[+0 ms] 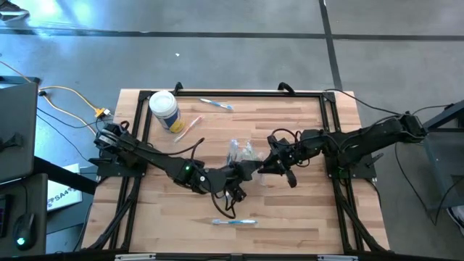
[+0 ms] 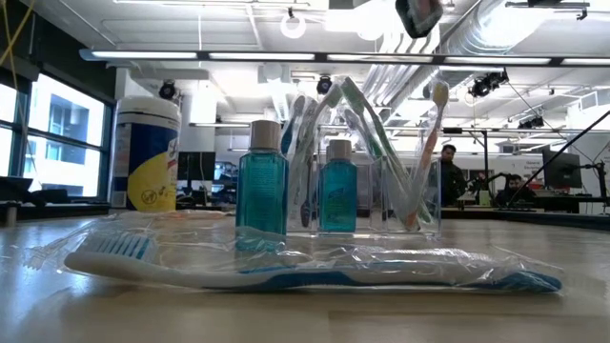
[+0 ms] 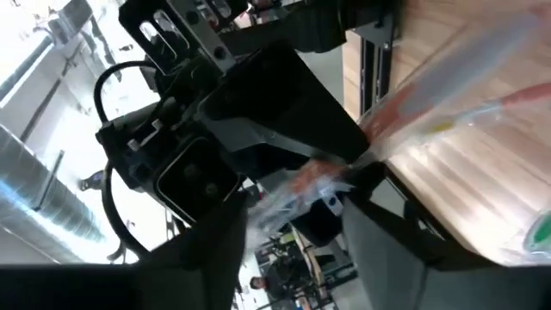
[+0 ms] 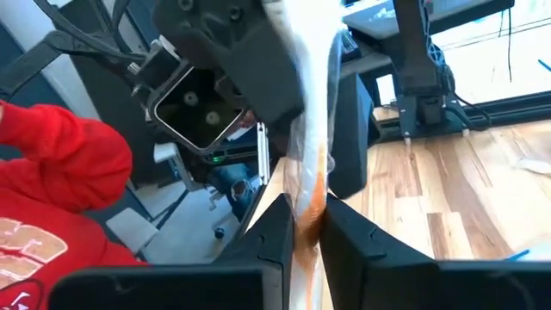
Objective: Pick & Place toothbrushing station
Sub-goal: Put the bottom orange toothbrush into the transparent organizer
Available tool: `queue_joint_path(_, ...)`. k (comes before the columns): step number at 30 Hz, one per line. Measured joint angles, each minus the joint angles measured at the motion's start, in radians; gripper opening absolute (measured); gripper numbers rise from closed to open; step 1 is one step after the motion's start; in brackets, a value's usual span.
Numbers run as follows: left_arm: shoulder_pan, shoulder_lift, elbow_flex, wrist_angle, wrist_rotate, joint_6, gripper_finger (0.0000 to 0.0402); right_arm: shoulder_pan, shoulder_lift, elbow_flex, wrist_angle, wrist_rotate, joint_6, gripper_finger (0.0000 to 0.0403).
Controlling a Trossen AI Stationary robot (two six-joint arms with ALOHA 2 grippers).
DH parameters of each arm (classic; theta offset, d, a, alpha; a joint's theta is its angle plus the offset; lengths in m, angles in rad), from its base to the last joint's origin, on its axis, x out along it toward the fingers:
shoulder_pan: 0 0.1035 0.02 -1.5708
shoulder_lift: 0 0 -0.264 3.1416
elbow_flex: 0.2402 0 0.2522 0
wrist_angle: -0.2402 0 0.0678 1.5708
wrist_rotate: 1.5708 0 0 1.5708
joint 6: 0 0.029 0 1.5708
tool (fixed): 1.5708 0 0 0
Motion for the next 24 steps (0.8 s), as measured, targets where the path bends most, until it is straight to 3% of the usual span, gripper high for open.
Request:
queue_joint_path(5, -0.012, 0.002, -0.001, -0.002, -0.104, -0.039, 0.024, 0.001, -0.029, 0.001, -0.055, 0.058, -0.019, 0.0012)
queue_joint_path(12, -0.02, 0.002, -0.001, 0.005, -0.418, -0.173, 0.0248, 0.001, -0.173, 0.001, -0.214, 0.247, -0.074, 0.0012)
queue_joint_path(16, -0.011, -0.003, -0.001, -0.013, -0.53, -0.281, 0.0248, 0.01, -0.266, 0.001, -0.308, 0.343, -0.126, 0.0012)
queue_joint_path(20, 0.021, -0.048, -0.001, -0.168, -0.565, -0.405, 0.0248, 0.043, -0.343, 0.001, -0.411, 0.356, -0.164, 0.0012)
queue_joint_path(24, 0.084, -0.116, 0.0, -0.437, -0.547, -0.663, 0.0248, 0.09, -0.413, 0.001, -0.522, 0.464, -0.158, 0.0012)
